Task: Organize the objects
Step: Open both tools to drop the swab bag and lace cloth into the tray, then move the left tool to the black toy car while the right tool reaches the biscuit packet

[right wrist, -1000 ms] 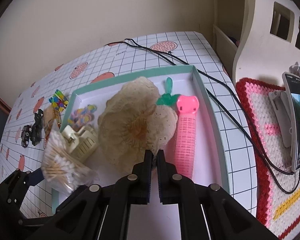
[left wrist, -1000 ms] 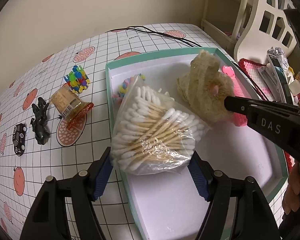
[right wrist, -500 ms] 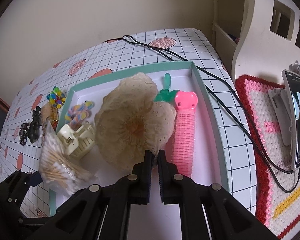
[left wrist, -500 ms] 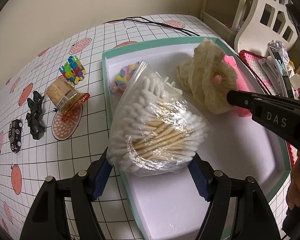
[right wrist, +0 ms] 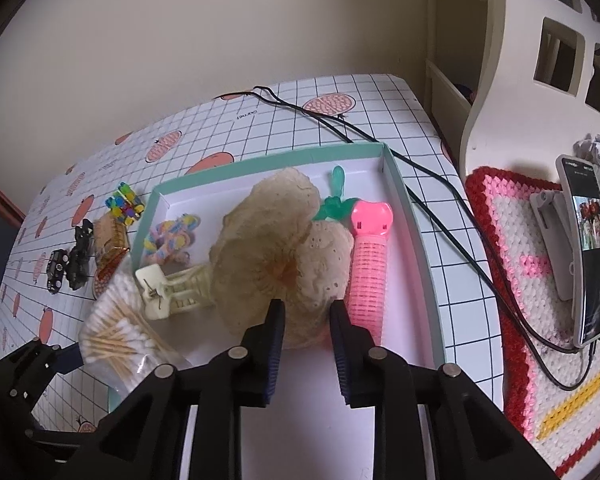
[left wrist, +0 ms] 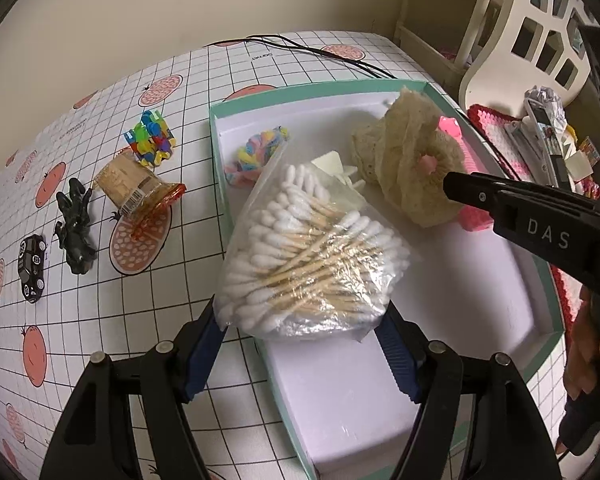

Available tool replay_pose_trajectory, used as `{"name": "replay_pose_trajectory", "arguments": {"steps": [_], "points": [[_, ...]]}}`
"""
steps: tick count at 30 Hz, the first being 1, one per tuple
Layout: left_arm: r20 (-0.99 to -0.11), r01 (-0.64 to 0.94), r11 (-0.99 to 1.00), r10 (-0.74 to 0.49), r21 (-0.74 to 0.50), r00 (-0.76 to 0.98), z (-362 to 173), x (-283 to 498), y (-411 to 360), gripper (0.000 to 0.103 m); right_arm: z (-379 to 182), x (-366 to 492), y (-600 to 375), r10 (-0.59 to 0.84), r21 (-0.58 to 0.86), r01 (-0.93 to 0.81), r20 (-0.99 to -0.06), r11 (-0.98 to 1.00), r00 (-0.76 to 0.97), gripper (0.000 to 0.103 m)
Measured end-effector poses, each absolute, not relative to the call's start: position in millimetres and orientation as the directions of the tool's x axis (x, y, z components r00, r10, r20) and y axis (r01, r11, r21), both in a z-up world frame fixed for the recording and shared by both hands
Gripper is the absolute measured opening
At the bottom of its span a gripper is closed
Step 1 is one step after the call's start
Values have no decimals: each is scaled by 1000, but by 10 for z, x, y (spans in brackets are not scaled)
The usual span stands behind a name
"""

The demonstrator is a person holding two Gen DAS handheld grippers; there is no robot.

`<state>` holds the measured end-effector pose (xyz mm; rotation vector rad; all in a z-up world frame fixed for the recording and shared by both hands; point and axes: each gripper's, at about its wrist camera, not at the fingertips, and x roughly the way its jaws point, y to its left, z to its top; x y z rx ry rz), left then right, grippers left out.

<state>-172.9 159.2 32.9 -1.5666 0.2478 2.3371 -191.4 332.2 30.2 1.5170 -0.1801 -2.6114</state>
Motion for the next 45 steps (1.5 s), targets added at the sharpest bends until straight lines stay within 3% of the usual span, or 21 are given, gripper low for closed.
{"name": "replay_pose_trajectory", "arguments": {"steps": [5, 7, 16, 23, 25, 29, 31, 35, 45], "points": [[-920, -361, -931, 182, -48, -347, 383, -1722, 1566, 75, 332, -1902, 3335, -161, 166, 34, -849, -985, -503, 26], [-920, -369, -927, 196, -62, -339, 387, -1717, 1567, 82, 335, -1899, 3336, -160, 166, 33, -848, -985, -505, 26], [-901, -372, -925, 223, -75, -373, 496, -1744, 1596, 82, 371, -1882, 3354, -162, 172, 31, -837, -985, -522, 26], [-847, -269, -954, 247, -128, -471, 710, -1794, 1332, 82, 426, -1869, 3324, -160, 163, 41, -825, -986, -543, 26], [-838, -232, -964, 230, -128, -495, 726, -1814, 1269, 83, 417, -1872, 3309, -157, 157, 46, -827, -987, -540, 39], [-833, -174, -976, 205, -132, -515, 704, -1861, 1144, 84, 418, -1865, 3304, -159, 158, 49, -824, -986, -543, 49], [-835, -149, -981, 183, -123, -518, 666, -1873, 1094, 87, 415, -1861, 3311, -163, 164, 49, -823, -985, -545, 61], [-834, -93, -989, 146, -114, -532, 604, -1895, 982, 96, 407, -1859, 3312, -163, 165, 47, -823, -985, -544, 69], [-827, -7, -990, 123, -142, -549, 551, -1926, 777, 103, 394, -1860, 3320, -159, 160, 47, -824, -986, -544, 93]]}}
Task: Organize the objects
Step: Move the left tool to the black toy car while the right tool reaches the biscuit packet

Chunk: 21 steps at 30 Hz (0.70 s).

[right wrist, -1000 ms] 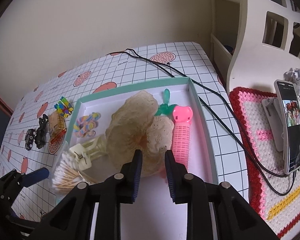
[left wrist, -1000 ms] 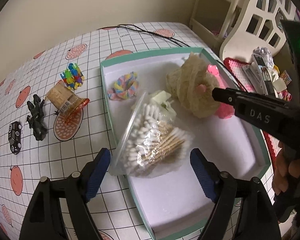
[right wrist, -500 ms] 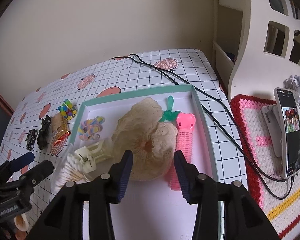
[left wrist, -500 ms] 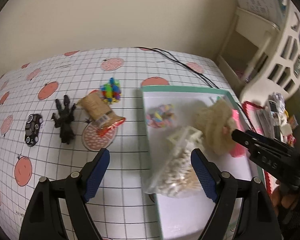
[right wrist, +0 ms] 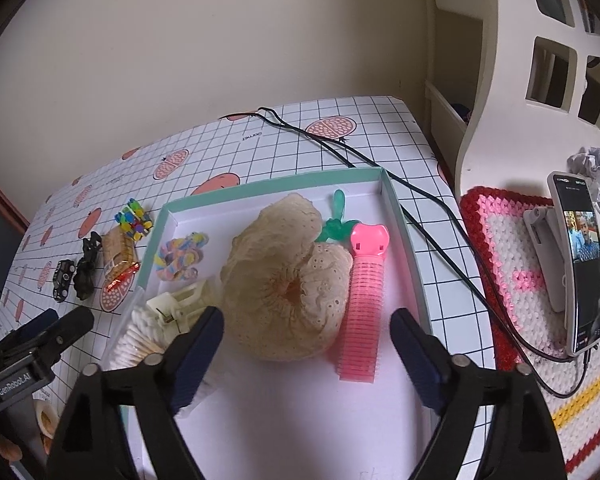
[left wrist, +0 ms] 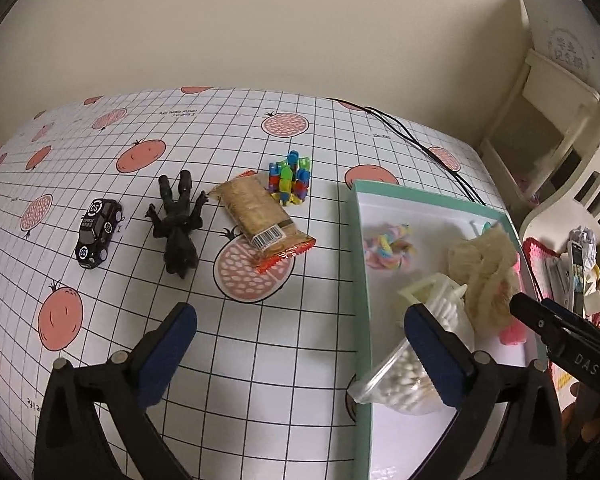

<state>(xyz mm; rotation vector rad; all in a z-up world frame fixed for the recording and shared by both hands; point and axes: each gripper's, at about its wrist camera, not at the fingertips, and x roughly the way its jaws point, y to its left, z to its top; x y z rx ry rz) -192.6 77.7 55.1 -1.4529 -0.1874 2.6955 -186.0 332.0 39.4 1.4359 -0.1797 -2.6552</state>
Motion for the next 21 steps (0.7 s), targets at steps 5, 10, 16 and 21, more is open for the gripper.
{"name": "replay_pose_trajectory", "arguments": {"steps": [5, 10, 16, 21], "points": [[-826, -5, -990, 120, -141, -551, 542, -1922, 790, 103, 398, -1854, 3316, -154, 154, 47, -822, -987, -548, 102], [-820, -1, -991, 113, -136, -561, 553, -1914, 788, 103, 401, -1854, 3336, -151, 154, 41, -822, -987, -550, 103], [-816, 2, -990, 116, -143, -567, 560, -1924, 772, 103, 385, -1854, 3334, -150, 151, 44, -825, -988, -544, 103], [-818, -3, -991, 110, -131, -564, 563, -1925, 787, 103, 418, -1852, 3319, -151, 147, 51, -820, -988, -552, 103]]}}
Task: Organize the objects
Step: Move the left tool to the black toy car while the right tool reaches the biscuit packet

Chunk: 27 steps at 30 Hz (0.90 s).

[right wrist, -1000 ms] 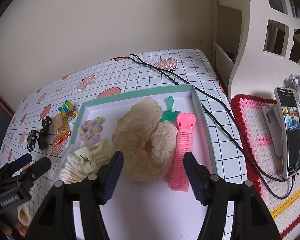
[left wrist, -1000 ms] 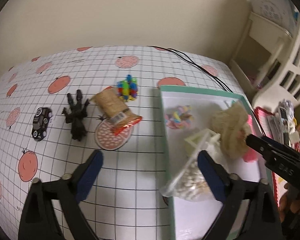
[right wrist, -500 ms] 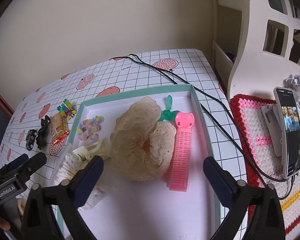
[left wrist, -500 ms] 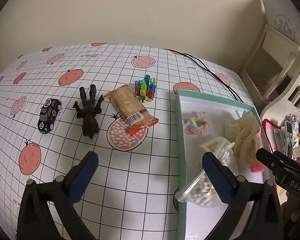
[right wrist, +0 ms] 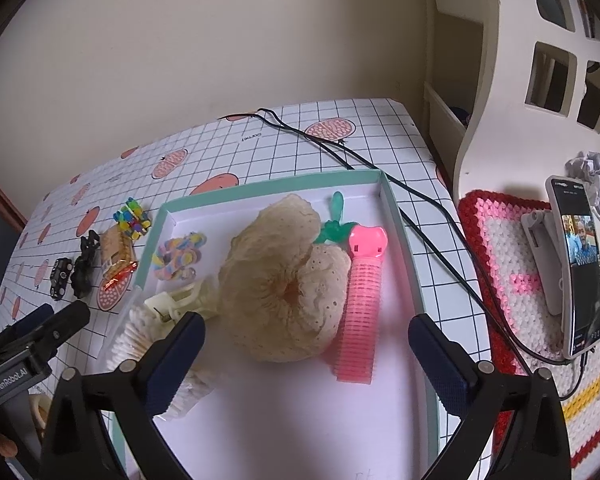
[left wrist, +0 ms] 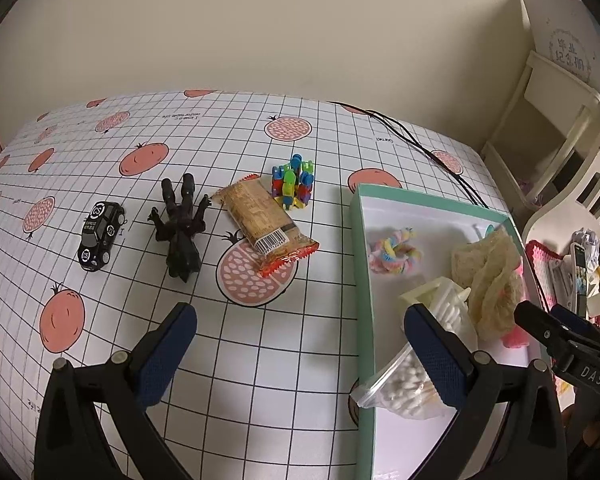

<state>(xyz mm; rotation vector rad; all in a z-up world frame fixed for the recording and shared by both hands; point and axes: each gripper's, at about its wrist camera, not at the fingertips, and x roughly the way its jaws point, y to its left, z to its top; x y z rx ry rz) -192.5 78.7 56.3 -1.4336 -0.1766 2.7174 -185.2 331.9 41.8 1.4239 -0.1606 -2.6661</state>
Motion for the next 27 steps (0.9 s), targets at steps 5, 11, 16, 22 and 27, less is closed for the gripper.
{"name": "replay_pose_trajectory", "arguments": {"steps": [5, 11, 16, 22, 27], "points": [[-812, -9, -989, 126, -147, -570, 615, -1934, 762, 103, 537, -1842, 3257, -148, 138, 62, -800, -989, -581, 103], [-789, -2, -981, 156, -193, -594, 751, -1942, 610, 103, 840, -1820, 3114, -189, 171, 92, -742, -981, -643, 103], [-766, -2, -980, 156, -198, -623, 944, -1951, 406, 103, 1151, -1823, 2927, -245, 224, 122, -688, -967, -683, 103], [-756, 44, -966, 170, -254, -632, 1172, -1982, 7, 103, 1438, -1882, 2583, -286, 235, 173, -649, -957, -705, 103], [-784, 111, -961, 136, -253, -605, 1206, -2087, -265, 103, 1485, -1947, 2264, -305, 215, 217, -643, -952, -702, 103]]}}
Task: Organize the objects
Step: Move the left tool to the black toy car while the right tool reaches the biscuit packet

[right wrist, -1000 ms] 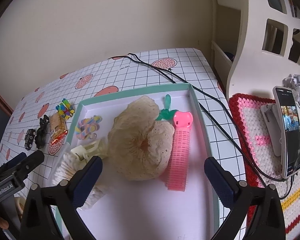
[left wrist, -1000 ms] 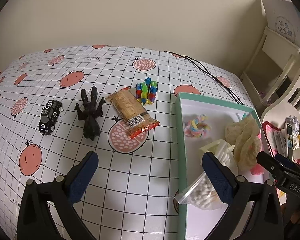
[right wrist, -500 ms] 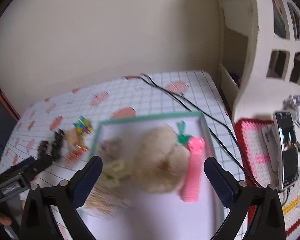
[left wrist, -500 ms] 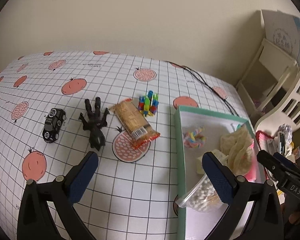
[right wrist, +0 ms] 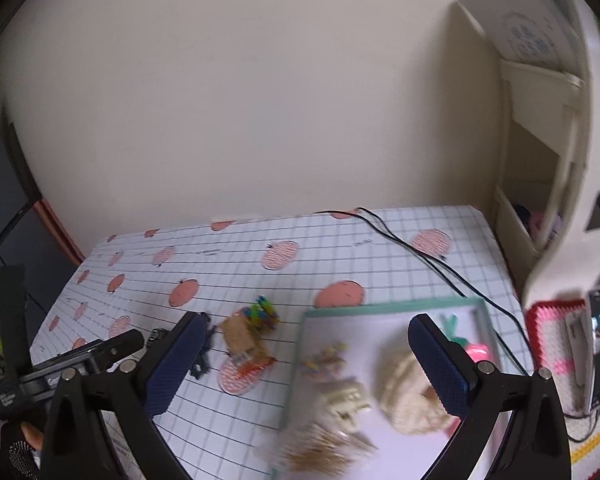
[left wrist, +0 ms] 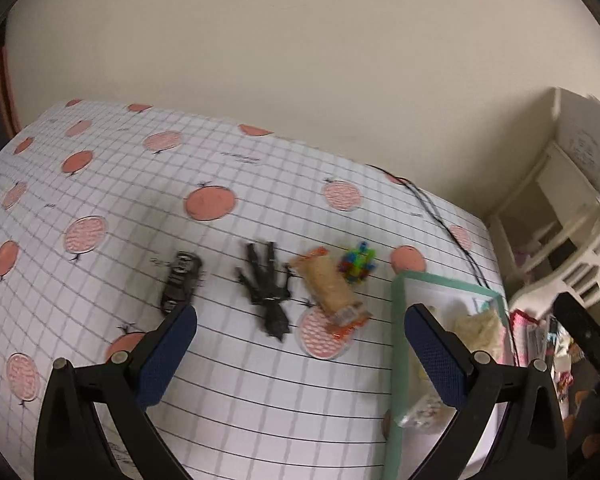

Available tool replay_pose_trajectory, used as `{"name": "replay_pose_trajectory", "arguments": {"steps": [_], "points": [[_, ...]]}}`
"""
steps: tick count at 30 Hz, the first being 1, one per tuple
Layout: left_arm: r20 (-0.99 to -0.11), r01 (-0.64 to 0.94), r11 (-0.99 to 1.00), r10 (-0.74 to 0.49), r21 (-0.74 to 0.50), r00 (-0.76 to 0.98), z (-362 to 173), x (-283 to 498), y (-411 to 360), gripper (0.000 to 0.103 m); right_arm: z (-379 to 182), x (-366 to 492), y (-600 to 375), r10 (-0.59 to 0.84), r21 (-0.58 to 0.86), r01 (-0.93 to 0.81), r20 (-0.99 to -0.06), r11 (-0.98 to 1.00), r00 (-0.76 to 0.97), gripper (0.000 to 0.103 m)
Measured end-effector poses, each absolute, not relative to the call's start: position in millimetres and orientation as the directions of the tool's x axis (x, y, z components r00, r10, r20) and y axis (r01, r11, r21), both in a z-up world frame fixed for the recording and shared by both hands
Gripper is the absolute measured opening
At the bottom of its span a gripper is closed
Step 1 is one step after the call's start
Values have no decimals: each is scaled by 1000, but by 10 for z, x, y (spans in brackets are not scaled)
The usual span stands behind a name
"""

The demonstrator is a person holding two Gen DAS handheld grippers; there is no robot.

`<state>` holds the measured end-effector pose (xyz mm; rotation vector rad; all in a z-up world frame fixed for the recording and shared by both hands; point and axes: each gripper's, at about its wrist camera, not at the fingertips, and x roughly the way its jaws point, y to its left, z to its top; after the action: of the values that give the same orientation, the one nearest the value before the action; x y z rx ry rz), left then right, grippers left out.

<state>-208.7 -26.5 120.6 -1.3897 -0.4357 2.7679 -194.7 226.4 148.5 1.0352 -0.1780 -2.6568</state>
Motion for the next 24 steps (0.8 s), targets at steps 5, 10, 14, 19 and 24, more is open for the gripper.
{"name": "replay_pose_trajectory", "arguments": {"steps": [5, 10, 14, 19, 24], "points": [[-810, 192, -950, 92, -245, -579, 1135, -2213, -539, 103, 1366, -2063, 1969, -311, 201, 239, -662, -950, -682, 103], [-826, 255, -933, 73, -255, -559, 970, -2332, -779, 103, 1207, -2138, 1661, -285, 132, 272, -687, -953, -668, 103], [-840, 283, -925, 65, -253, -539, 814, -2457, -934, 103, 1121, -2188, 1459, -290, 104, 306, -692, -946, -662, 103], [-864, 330, -915, 38, -232, -503, 563, -2563, -1122, 103, 935, -2258, 1244, -304, 88, 346, -706, -934, -640, 103], [-877, 361, -899, 51, -248, -478, 373, -2588, -1269, 103, 709, -2333, 1139, -281, 60, 357, -742, -932, -608, 103]]}}
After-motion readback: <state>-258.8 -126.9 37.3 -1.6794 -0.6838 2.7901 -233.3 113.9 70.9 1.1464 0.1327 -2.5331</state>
